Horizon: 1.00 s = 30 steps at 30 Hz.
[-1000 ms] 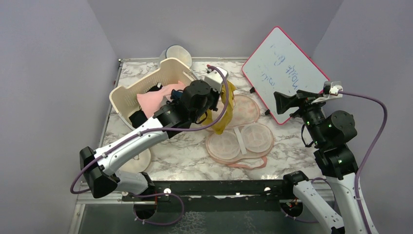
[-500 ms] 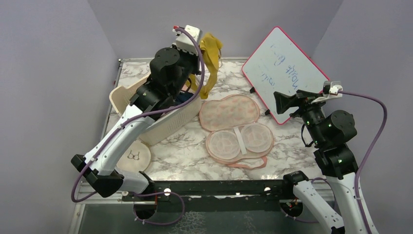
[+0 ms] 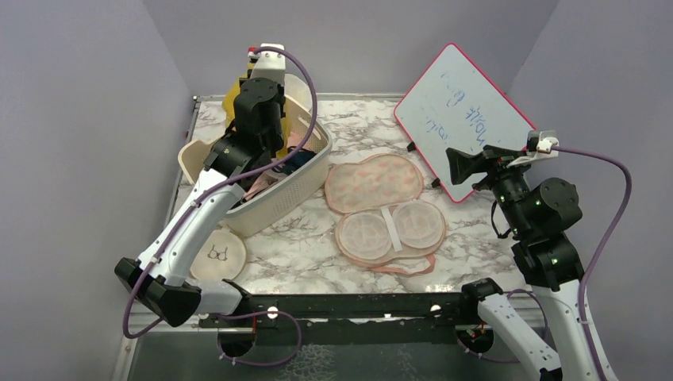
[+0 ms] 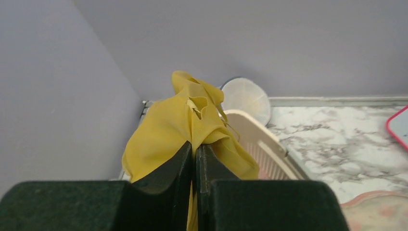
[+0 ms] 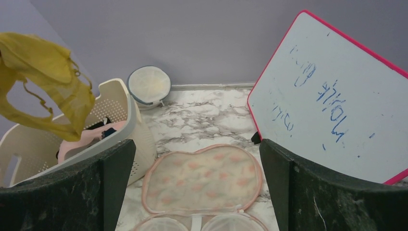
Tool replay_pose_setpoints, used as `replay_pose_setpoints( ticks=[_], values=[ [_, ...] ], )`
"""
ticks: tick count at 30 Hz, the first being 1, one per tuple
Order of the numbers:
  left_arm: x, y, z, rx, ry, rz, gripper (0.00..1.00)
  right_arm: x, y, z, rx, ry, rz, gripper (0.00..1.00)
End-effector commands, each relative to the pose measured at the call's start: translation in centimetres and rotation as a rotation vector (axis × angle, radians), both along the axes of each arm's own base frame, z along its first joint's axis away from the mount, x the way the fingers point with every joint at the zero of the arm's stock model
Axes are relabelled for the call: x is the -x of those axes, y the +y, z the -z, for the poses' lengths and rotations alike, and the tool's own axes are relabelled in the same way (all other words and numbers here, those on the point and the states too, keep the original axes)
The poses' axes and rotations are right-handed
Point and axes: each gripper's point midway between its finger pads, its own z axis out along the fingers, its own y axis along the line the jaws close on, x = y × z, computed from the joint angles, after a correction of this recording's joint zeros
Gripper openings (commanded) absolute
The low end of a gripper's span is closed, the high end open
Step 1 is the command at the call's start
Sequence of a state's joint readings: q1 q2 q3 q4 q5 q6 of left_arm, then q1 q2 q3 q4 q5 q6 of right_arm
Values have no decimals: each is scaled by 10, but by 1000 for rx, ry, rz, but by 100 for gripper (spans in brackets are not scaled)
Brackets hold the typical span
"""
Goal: Unzip the laundry bag and remove the bra
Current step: Place the bra in the bin.
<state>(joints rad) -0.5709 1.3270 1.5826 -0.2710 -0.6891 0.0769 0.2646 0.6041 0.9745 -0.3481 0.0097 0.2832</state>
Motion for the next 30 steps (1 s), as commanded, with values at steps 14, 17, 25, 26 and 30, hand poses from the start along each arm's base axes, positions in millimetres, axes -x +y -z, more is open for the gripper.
replay_pose_setpoints(
  ticks=[14,17,25,26,30],
  values=[
    [16,42,91,-71,176,-160,0,-1,3,1,3,8,-13,100],
    [10,40,100,-83,197,-164,0,-1,2,1,4,9,-12,100],
    [-18,5,127,-125,315,-29,35,-1,3,1,2,10,-14,100],
    [-20,-1,132,-120,335,-4,45,-1,3,1,2,10,-15,100],
    [-18,-9,138,-74,350,27,67,0,1,0,10,11,-6,100]
  ],
)
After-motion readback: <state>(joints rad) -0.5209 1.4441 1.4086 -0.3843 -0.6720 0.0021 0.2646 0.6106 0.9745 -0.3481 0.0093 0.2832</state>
